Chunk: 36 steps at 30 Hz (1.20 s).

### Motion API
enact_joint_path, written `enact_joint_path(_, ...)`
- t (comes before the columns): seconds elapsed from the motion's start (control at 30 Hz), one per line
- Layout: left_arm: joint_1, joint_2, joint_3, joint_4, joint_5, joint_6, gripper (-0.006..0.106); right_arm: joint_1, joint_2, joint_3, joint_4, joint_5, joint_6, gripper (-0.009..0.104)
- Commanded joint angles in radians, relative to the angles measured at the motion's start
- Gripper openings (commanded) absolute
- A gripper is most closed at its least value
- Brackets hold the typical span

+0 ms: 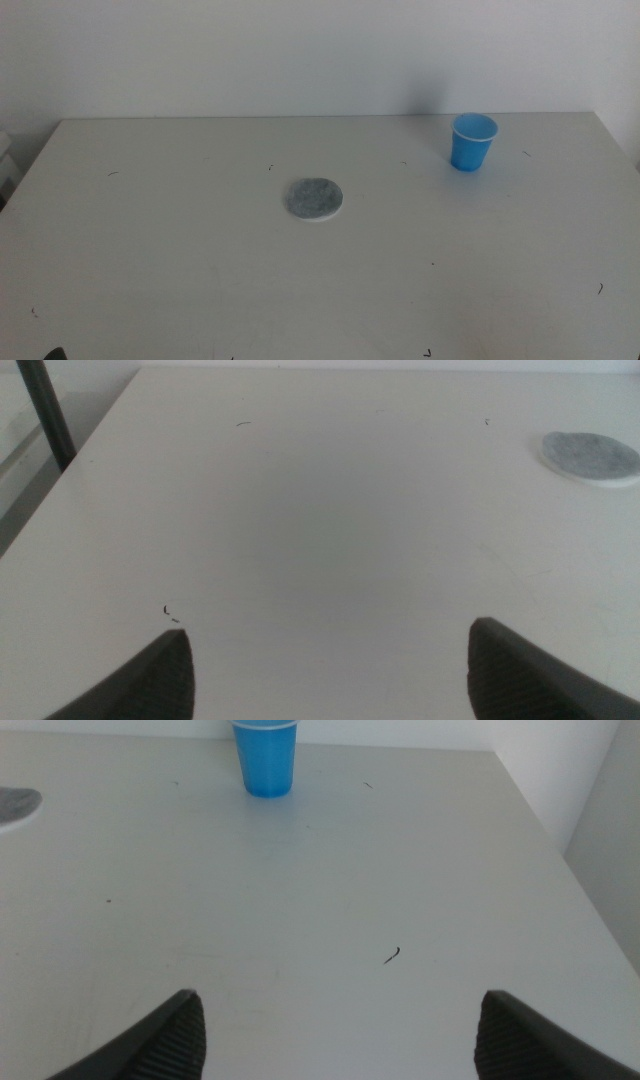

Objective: Place an empty cup on a cup mat.

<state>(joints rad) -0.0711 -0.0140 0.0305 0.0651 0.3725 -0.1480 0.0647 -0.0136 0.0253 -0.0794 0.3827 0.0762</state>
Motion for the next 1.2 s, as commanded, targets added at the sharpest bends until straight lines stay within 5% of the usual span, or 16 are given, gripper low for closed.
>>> enact_joint_path(0.0,0.001,-0.004,-0.006,0.0,-0.067,-0.011,0.105,0.0,-0.016,-0.057,-0.011,-0.033,-0.008,0.08)
enact_joint_path(0.53,0.001,-0.004,-0.006,0.0,-0.067,-0.011,0.105,0.0,0.411,-0.42,-0.009,0.008,-0.008,0.08)
enact_joint_path(1.17,0.001,-0.004,-0.006,0.0,-0.067,-0.011,0.105,0.0,1.138,-1.228,0.0,0.365,0.048,0.08)
